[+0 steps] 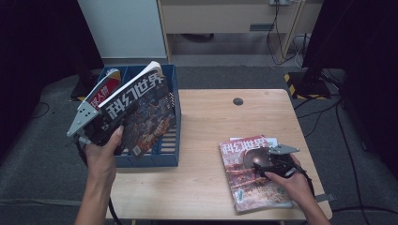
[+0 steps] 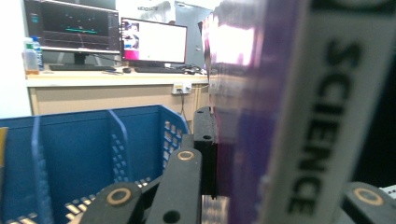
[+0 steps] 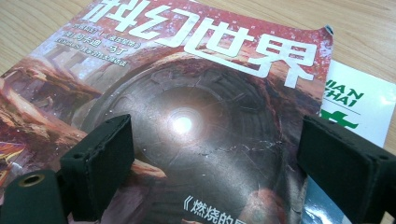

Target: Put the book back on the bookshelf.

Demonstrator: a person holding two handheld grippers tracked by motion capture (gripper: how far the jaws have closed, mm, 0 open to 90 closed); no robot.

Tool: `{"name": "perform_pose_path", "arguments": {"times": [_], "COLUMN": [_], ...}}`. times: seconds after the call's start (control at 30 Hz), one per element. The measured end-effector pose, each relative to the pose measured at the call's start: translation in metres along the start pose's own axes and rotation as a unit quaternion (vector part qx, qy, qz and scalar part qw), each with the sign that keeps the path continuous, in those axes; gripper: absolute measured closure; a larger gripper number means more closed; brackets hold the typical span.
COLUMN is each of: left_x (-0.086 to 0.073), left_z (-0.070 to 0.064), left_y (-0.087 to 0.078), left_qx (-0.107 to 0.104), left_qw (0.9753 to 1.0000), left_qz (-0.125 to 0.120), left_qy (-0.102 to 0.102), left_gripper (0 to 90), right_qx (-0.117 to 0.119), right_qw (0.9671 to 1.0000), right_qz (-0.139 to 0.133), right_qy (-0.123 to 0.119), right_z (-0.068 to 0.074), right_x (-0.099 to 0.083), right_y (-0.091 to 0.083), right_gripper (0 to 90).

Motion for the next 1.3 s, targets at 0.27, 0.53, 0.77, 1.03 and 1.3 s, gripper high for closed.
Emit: {"name": "perform_pose_path", "arguments": {"times": [0.27, 0.53, 0.77, 1.03, 1.3], "left_x": [-0.004, -0.003, -0.005, -0.006, -0.009], "left_z": [0.015, 0.031, 0.041, 0.052, 0.062], "left_y": [-0.015, -0.026, -0.033, -0.039, -0.029], "left_qx": [0.016, 0.038, 0.051, 0.072, 0.086], "left_qw": [0.9999, 0.9992, 0.9986, 0.9972, 0.9958], "left_qz": [0.005, 0.01, 0.013, 0.022, 0.029], "left_qy": [0.001, 0.002, -0.002, -0.002, -0.008], "left_gripper": [82.2, 82.1, 82.2, 82.1, 82.1], "right_qx": [0.0, 0.0, 0.0, 0.0, 0.001], "right_qw": [1.0, 1.0, 1.0, 1.0, 1.0], "right_qz": [-0.001, 0.0, -0.001, 0.0, -0.001], "right_qy": [0.0, 0.0, 0.0, 0.001, 0.001], "right_z": [0.0, 0.0, 0.0, 0.0, 0.0], "right_x": [0.0, 0.0, 0.0, 0.0, 0.0], "right_y": [0.0, 0.0, 0.0, 0.0, 0.0], "right_gripper": [11.2, 11.2, 11.2, 11.2, 11.2]}}
Point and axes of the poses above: each handheld gripper's, and its own axes: y roughly forward along the jaws, x roughly out of its top, z roughly to its left, the point moved 8 cm from there along y, roughly forward along the jaws, and after that the axes turned 14 degrees about y, right-handed, at the moved point
